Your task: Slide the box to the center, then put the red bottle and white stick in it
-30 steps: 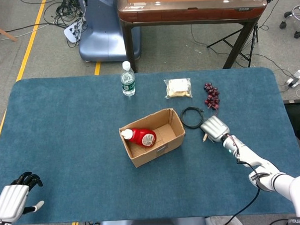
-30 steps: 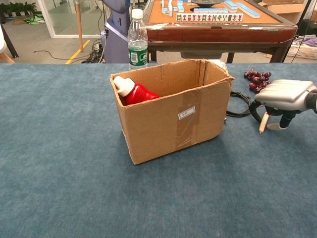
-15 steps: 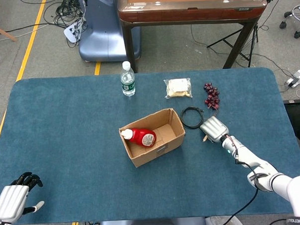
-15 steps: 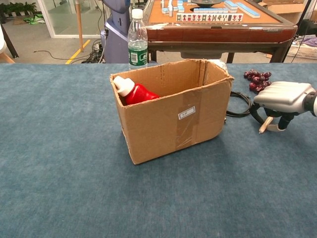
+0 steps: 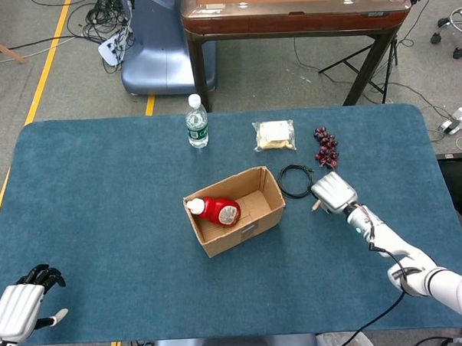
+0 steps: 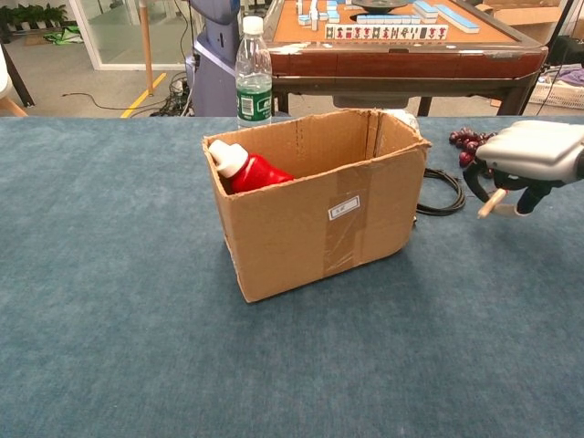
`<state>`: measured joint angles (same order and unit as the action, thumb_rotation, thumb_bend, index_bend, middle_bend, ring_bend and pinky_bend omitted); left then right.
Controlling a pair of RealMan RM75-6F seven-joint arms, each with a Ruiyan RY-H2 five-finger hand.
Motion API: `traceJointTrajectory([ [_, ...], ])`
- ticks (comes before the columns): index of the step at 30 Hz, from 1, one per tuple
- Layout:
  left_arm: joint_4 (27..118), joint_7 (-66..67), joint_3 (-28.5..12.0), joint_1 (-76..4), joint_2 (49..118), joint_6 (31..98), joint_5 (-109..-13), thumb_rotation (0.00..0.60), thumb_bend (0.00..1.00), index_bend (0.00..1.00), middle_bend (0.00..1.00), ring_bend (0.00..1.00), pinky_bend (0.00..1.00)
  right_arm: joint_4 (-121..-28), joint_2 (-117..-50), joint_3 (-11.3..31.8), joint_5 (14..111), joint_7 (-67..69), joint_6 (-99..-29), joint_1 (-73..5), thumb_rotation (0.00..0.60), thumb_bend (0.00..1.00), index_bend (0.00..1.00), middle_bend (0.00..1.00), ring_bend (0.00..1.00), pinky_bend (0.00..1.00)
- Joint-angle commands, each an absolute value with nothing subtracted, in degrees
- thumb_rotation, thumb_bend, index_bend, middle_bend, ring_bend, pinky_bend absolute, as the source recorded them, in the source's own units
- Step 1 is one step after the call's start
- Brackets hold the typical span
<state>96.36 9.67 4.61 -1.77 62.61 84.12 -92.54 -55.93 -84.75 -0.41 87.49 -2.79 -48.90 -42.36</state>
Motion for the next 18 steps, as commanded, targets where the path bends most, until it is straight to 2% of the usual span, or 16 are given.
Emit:
traceJointTrajectory([
  [1,96.28,9.67,4.6,-1.79,62.62,84.01,-92.44,0.6,0.0,0.46,0.34,0.2,0.41,-59.64,-82.01,1.0,87.33,-3.7,-51.51,-42.02,0.6,0.38,0.64,1.0,1.0,1.0],
  [10,96.27,9.83,4.59,-1.8,62.67,84.0,-92.52,0.6,0.0,0.46,0.34,0.2,0.41,-72.1,-75.04,5.7,85.81,-9.2,-56.29,-42.55,0.6,0.4,0.64,1.0,1.0,1.0],
  [18,96.51,9.96,4.79,-1.77,62.63,84.0,-92.85,0.6,0.0,0.46,0.34,0.2,0.41,-78.04,-75.5,8.88,84.59,-14.08,-56.0,-45.33,0.6,0.4,0.64,1.0,1.0,1.0],
])
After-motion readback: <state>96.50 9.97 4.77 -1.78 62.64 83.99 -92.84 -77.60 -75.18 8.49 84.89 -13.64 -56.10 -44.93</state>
